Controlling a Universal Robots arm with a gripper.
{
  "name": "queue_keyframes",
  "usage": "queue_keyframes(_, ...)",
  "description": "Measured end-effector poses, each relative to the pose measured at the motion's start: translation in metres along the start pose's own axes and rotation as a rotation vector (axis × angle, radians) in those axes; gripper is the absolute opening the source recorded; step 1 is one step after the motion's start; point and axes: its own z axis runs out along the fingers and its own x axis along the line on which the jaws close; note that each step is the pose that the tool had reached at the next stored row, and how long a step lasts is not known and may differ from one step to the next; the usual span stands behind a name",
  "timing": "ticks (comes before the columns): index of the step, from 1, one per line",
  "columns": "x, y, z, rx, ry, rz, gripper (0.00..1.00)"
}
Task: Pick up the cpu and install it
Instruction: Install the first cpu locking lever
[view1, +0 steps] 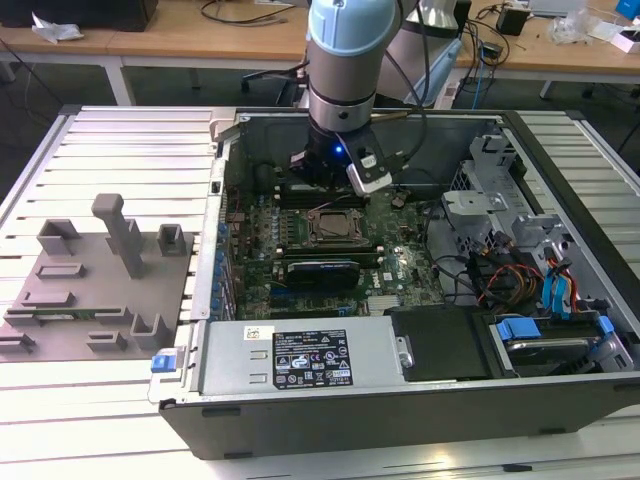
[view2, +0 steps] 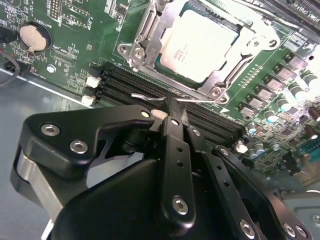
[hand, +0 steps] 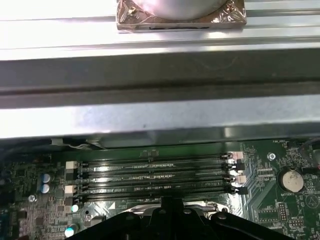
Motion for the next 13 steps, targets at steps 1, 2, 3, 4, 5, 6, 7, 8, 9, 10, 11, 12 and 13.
queue_keyframes(1, 0.0000, 0.0000, 0.0004, 0.0008, -0.0001, 0.000, 0.11)
queue_keyframes(2, 0.0000, -0.0001, 0.0010, 0.0023, -0.0001, 0.000, 0.11)
queue_keyframes(3, 0.0001, -0.0003, 0.0017, 0.0047, -0.0007, 0.000, 0.11)
queue_keyframes(4, 0.0001, -0.0004, 0.0022, 0.0075, -0.0017, 0.000, 0.11)
queue_keyframes(5, 0.0000, -0.0006, 0.0031, 0.0111, -0.0037, -0.001, 0.11)
queue_keyframes(6, 0.0000, -0.0007, 0.0036, 0.0131, -0.0051, -0.001, 0.11)
queue_keyframes(7, 0.0000, -0.0008, 0.0037, 0.0143, -0.0051, -0.001, 0.11)
queue_keyframes(8, 0.0000, -0.0008, 0.0037, 0.0144, -0.0051, -0.001, 0.11)
queue_keyframes(9, 0.0000, -0.0008, 0.0037, 0.0144, -0.0052, -0.001, 0.11)
queue_keyframes(10, 0.0000, -0.0008, 0.0038, 0.0144, -0.0052, -0.001, 0.11)
queue_keyframes(11, 0.0000, -0.0008, 0.0038, 0.0143, -0.0053, -0.001, 0.11)
queue_keyframes(12, 0.0000, -0.0008, 0.0038, 0.0143, -0.0053, -0.001, 0.11)
queue_keyframes(13, 0.0000, -0.0008, 0.0038, 0.0143, -0.0053, -0.001, 0.11)
